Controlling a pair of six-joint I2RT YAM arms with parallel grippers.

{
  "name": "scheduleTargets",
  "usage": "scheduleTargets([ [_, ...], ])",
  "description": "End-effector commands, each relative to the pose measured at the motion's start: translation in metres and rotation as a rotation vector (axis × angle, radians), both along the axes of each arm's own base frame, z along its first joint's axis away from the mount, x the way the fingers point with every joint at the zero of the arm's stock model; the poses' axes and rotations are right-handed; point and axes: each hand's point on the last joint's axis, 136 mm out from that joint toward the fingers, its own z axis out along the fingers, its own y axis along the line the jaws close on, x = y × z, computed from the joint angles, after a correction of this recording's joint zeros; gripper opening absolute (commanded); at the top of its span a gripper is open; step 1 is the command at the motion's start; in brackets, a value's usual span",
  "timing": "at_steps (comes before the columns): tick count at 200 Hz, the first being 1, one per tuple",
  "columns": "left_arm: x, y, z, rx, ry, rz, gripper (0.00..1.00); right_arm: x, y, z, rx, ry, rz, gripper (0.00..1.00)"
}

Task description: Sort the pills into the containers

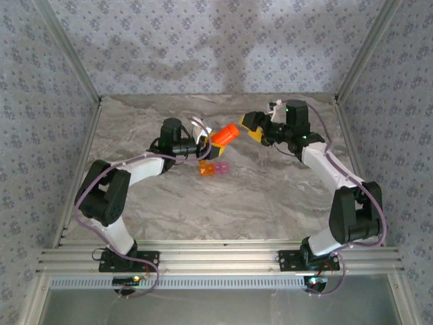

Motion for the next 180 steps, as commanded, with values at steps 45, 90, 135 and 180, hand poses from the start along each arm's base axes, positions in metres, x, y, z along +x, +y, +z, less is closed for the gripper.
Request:
scheduleTargets([
  [45,-0.009,-0.003,0.032,-0.079,-0.036,-0.086,0.00,0.004,-0.029,0.016,-0.093,-0.324,0.110,0.87],
  [90,-0.012,-0.004,0.031,-0.083,-0.027,-0.102,0.00,0.003,0.006,0.023,-0.058,-0.317,0.279,0.84],
  [135,-0.013,-0.003,0.033,-0.085,-0.028,-0.106,0.00,0.003,0.028,0.009,-0.062,-0.287,0.324,0.83],
  [180,-0.014,-0.003,0.035,-0.086,-0.032,-0.109,0.00,0.003,0.036,-0.004,-0.062,-0.252,0.340,0.78],
])
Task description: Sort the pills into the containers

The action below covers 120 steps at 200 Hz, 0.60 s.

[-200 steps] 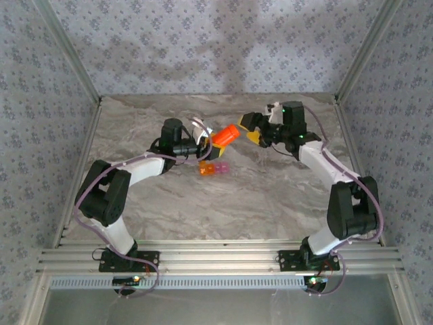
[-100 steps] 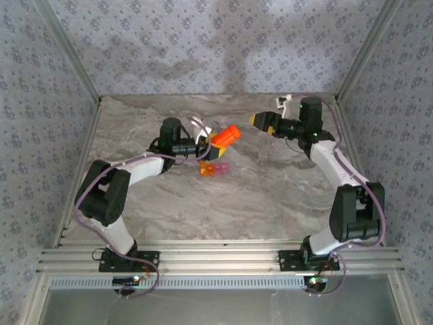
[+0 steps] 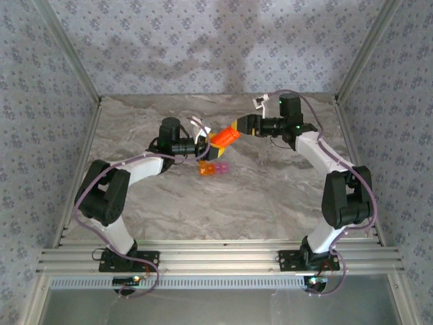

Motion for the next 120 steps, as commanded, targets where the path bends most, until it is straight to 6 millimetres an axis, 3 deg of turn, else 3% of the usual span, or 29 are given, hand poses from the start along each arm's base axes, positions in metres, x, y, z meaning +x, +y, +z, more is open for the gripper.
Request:
scheduleTargets([
  [1,-0.001,-0.001,0.028,-0.048,-0.075,-0.029,0.00,-0.002,0.007,0.002,0.004,-0.003,0.034,0.78],
  [68,0.000,-0.002,0.030,-0.050,-0.078,-0.028,0.00,-0.011,0.017,-0.007,0.015,0.052,0.072,0.46],
  [103,0.003,-0.002,0.034,-0.052,-0.087,-0.017,0.00,-0.007,0.020,-0.012,0.044,0.160,0.023,0.37],
  [120,0.006,-0.002,0.035,-0.042,-0.101,0.008,0.00,0.001,0.019,-0.021,0.027,0.270,-0.083,0.35],
])
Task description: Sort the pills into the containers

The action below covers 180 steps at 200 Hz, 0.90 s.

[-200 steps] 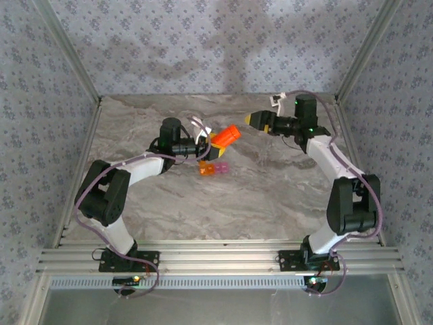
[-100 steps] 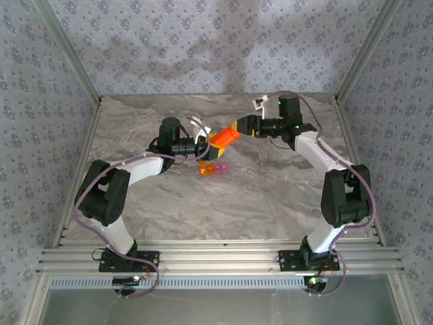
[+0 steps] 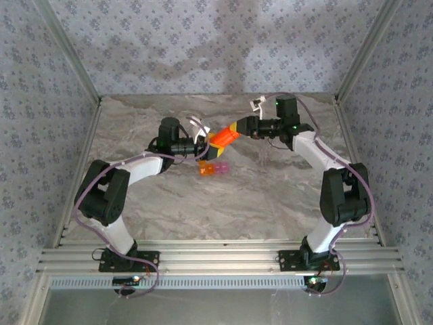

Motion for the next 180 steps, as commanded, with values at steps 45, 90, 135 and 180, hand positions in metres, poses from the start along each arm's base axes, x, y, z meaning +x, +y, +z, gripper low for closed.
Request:
scheduleTargets([
  [45,0.011,-0.003,0.033,0.022,-0.187,0.099,0.00,0.002,0.011,-0.039,-0.057,0.359,-0.278,0.35],
  [90,0.013,-0.004,0.033,0.025,-0.195,0.111,0.00,-0.002,0.019,-0.045,-0.070,0.376,-0.283,0.36],
  [135,0.017,-0.003,0.032,-0.020,-0.154,0.101,0.00,0.013,-0.017,-0.014,-0.010,0.296,-0.335,0.62],
  [180,0.016,-0.001,0.033,-0.047,-0.129,0.069,0.00,0.003,-0.057,0.026,0.013,0.047,-0.321,0.88],
])
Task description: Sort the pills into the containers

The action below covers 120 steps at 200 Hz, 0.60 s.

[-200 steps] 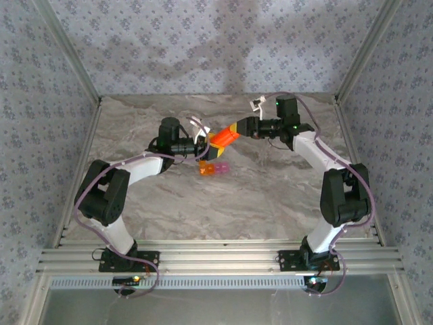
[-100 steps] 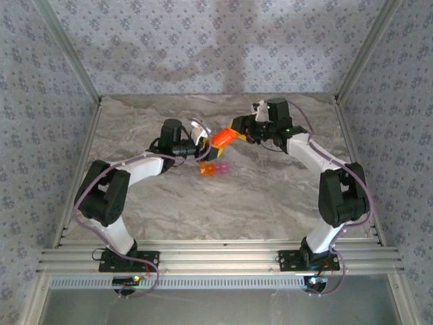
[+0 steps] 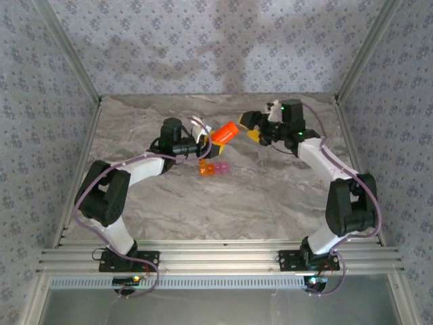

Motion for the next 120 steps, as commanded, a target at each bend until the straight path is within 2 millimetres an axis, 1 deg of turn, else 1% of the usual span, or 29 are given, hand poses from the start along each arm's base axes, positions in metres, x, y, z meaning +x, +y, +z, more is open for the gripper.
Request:
scheduleTargets([
  [1,-0.001,-0.003,0.034,-0.078,-0.077,-0.046,0.00,-0.011,-0.012,0.031,-0.016,-0.180,0.054,0.89],
  [16,-0.005,-0.004,0.035,-0.086,-0.067,-0.074,0.00,-0.014,-0.014,0.038,-0.028,-0.250,0.104,0.91],
  [23,-0.007,-0.005,0.035,-0.090,-0.060,-0.091,0.00,-0.015,-0.013,0.041,-0.009,-0.261,0.136,0.90],
  [37,-0.010,-0.007,0.036,-0.098,-0.046,-0.118,0.00,-0.016,-0.009,0.045,-0.018,-0.340,0.210,0.89],
  [50,-0.012,-0.008,0.037,-0.105,-0.035,-0.136,0.00,-0.015,-0.006,0.043,-0.035,-0.374,0.255,0.88],
  [58,-0.013,-0.009,0.037,-0.109,-0.029,-0.146,0.00,-0.017,-0.002,0.038,-0.033,-0.383,0.290,0.88],
  [60,-0.014,-0.009,0.037,-0.109,-0.026,-0.148,0.00,-0.015,-0.001,0.047,-0.034,-0.408,0.295,0.88],
  [64,-0.014,-0.010,0.037,-0.110,-0.024,-0.154,0.00,-0.014,0.001,0.049,-0.038,-0.420,0.307,0.88],
  [88,-0.017,-0.011,0.037,-0.112,-0.015,-0.173,0.00,-0.015,0.014,0.045,-0.037,-0.408,0.381,0.88],
  [120,-0.019,-0.012,0.036,-0.110,-0.010,-0.184,0.00,-0.017,0.031,0.036,-0.038,-0.384,0.437,0.88],
])
